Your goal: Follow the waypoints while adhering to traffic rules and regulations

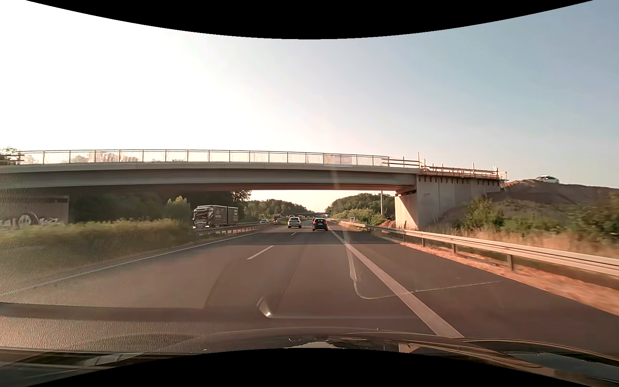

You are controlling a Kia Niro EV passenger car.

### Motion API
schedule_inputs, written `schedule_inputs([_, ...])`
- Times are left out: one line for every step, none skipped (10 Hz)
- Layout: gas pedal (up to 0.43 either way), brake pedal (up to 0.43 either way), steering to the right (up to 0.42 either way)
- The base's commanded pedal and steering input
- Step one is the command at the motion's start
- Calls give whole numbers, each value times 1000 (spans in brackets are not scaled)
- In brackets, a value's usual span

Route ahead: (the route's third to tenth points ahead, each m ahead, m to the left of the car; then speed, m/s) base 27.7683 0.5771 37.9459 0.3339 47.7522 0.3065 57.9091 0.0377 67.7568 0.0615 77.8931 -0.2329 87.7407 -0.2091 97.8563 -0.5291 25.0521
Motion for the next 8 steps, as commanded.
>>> schedule_inputs([0,0,-3])
schedule_inputs([0,0,-3])
schedule_inputs([0,0,-3])
schedule_inputs([0,0,-3])
schedule_inputs([98,0,-3])
schedule_inputs([118,0,-3])
schedule_inputs([130,0,-3])
schedule_inputs([0,0,-3])
